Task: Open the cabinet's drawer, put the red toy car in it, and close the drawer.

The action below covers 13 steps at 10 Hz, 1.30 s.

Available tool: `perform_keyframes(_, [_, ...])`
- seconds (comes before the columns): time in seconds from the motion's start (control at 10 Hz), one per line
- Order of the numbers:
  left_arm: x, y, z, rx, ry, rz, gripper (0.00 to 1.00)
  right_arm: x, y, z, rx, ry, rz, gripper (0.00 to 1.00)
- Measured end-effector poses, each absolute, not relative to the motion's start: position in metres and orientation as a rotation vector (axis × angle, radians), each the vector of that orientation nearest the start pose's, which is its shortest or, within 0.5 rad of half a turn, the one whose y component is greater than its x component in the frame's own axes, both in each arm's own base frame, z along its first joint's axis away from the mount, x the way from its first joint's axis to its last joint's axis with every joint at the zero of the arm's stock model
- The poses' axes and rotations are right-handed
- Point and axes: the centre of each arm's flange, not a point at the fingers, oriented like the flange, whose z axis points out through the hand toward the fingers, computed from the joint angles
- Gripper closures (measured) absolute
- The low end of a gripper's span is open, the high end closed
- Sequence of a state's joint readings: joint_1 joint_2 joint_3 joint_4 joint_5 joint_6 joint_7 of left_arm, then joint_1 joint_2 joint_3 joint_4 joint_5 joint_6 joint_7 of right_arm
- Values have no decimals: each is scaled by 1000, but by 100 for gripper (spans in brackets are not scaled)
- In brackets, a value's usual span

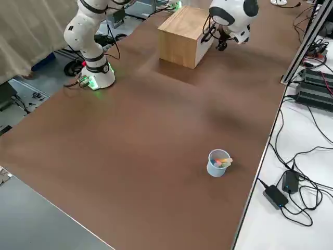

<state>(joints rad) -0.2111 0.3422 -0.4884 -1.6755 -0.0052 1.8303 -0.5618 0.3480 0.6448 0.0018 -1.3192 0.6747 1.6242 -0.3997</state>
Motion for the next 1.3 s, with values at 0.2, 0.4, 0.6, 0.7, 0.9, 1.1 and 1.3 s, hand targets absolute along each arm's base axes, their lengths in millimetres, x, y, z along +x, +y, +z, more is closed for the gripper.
perform_keyframes(0.2, [487,-395,404,-3150,170,381,99,629,315,337,-2226,-729,404,0])
perform_keyframes(0.4, [480,-397,394,-3133,161,411,99,626,327,309,-2143,-666,441,0])
perform_keyframes(0.6, [478,-399,386,-3126,166,433,99,622,337,284,-2030,-574,494,0])
perform_keyframes(0.7, [478,-399,383,-3125,166,441,99,619,340,272,-1980,-537,529,0])
perform_keyframes(0.9, [479,-400,380,-3123,166,450,99,616,338,258,-1943,-512,571,0])
perform_keyframes(1.1, [479,-400,380,-3123,166,449,99,616,337,254,-1941,-506,582,0])
perform_keyframes(1.3, [479,-400,380,-3123,166,449,99,613,336,237,-1938,-492,609,0])
